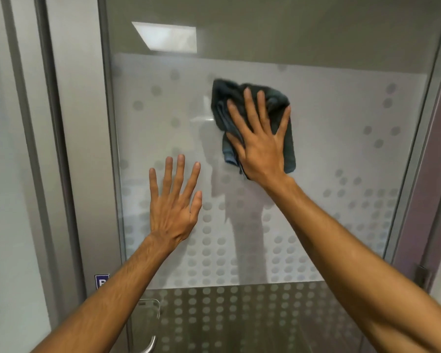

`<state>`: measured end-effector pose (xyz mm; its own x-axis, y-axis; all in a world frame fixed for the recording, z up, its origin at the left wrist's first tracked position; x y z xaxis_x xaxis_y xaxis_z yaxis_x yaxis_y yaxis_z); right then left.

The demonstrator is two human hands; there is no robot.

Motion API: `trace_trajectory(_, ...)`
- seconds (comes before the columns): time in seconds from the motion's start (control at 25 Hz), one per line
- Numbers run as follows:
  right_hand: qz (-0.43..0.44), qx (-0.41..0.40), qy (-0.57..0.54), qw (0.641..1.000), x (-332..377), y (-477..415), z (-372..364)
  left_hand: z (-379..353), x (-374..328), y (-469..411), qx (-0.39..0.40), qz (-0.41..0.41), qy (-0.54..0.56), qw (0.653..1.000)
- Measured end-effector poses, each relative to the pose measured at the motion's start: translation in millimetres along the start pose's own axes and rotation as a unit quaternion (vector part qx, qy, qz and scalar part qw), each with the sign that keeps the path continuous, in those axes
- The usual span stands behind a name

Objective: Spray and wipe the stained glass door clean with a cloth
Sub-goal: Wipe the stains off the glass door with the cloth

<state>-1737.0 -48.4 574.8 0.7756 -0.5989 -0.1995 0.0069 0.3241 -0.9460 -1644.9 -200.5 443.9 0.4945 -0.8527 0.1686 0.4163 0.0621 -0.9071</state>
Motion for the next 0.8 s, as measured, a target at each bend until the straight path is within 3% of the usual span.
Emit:
trace_trajectory(0.16,-0.097,-0.044,-0.024,0.994,19.4,-4.5,-4.1,-1.0,5.7,-1.9,-0.009,0.008,0.007,1.0)
trace_trajectory(0.4,-0.093,-0.009,-0.066,0.993,70.2,111.1,-41.5,3.7,18.9,8.4,-0.015,0.019,0.03,0.999)
trace_trajectory(0.64,0.072,0.089,-0.056,0.992,104.9,251.7,-78.7,-2.6,16.6,20.4,0.011,-0.005,0.017,1.0)
trace_trajectory(0.8,0.227,0.154,-0.043,0.961,97.7,283.0,-79.9,-2.7,3.1,29.1,0.016,-0.024,0.015,0.999)
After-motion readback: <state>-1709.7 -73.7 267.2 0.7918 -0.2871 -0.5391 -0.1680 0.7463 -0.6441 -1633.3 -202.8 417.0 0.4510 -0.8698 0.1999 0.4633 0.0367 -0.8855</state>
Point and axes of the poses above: each hand's wrist, its own y-axis away from the middle knuckle, its own z-axis out of the back of the hand, x = y × z, the point moved 8 cm from there along -y, towards the middle knuckle, and after that the axes turned 9 degrees about -y, right-handed, at the moved point
